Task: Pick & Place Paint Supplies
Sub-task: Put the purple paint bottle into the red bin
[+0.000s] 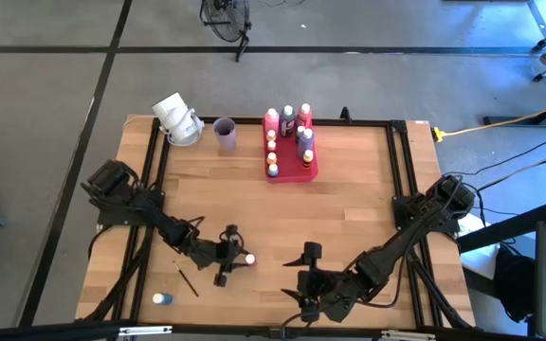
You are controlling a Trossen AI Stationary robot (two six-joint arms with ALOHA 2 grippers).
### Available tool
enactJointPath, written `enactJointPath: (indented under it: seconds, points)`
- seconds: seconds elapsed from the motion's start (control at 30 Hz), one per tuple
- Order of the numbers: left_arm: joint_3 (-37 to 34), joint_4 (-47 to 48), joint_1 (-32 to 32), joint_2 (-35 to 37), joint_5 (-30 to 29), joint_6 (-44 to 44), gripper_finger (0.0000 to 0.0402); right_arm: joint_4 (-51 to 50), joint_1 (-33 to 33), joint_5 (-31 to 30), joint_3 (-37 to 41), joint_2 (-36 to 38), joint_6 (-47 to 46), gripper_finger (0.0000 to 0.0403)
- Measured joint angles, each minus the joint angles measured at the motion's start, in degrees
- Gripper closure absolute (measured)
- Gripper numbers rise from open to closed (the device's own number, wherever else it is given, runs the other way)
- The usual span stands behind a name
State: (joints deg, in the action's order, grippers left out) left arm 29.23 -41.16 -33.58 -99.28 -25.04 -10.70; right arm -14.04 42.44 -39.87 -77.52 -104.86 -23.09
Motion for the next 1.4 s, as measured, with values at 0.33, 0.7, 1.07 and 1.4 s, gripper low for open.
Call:
enactJointPath:
  seconds: [0.33, 0.7, 1.07, 1.4]
  points:
    - [12.28, 26.34, 0.11, 3.7, -5.33, 2.03, 0.0272, 0.19, -1.54, -0.38, 0.0, 0.0, -0.62, 0.0105]
    - [26.32, 44.68, 0.11, 3.87, -9.65, 4.41, 0.0272, 5.52, -2.73, 1.59, 0.0, -0.04, -0.48, 0.0105]
    - [27.22, 43.2, 0.46, 3.87, -11.27, 3.08, 0.0272, 5.06, -3.18, 1.55, 0.0, -0.04, 2.0, 0.0105]
    - [27.22, 40.96, 0.44, 3.87, -11.03, 2.95, 0.0272, 5.4, -4.6, -0.06, 0.0, -0.04, 4.44, 0.0105]
